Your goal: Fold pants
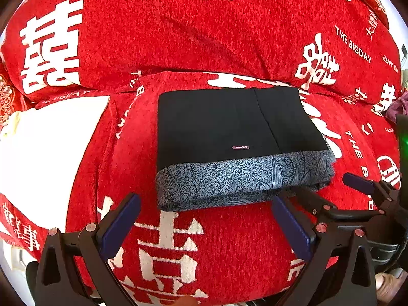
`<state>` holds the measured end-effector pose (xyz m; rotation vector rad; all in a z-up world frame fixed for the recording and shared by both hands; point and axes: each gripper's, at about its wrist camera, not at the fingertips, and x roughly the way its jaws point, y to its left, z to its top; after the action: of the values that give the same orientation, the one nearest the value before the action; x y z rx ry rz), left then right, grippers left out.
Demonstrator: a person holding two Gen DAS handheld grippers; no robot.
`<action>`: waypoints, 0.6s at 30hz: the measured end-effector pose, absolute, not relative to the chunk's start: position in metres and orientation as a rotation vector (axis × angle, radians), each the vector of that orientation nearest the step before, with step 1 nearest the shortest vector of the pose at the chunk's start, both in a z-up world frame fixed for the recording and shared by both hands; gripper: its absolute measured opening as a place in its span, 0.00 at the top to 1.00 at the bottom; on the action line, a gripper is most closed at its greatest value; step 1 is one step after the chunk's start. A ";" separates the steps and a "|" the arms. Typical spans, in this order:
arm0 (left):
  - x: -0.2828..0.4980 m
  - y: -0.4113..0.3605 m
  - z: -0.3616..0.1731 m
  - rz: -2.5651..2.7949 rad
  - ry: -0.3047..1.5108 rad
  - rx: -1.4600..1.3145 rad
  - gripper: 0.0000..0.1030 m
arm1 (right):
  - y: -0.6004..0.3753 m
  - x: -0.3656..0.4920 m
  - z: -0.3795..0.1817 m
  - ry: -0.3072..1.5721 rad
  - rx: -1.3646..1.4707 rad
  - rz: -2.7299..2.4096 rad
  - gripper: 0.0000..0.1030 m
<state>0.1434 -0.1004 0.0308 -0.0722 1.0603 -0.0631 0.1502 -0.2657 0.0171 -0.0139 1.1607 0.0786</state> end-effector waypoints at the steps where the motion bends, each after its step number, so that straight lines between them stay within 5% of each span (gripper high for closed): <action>1: 0.144 -0.100 0.030 -0.064 1.066 -0.075 0.00 | -0.266 0.150 0.017 1.161 -0.012 0.079 0.00; 18: 0.146 -0.101 0.025 -0.071 1.083 -0.084 0.00 | -0.269 0.151 0.018 1.162 -0.015 0.074 0.00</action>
<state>0.1456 -0.1011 0.0248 -0.0837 1.0834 -0.0712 0.1505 -0.2686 0.0179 -0.0147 1.1616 0.0739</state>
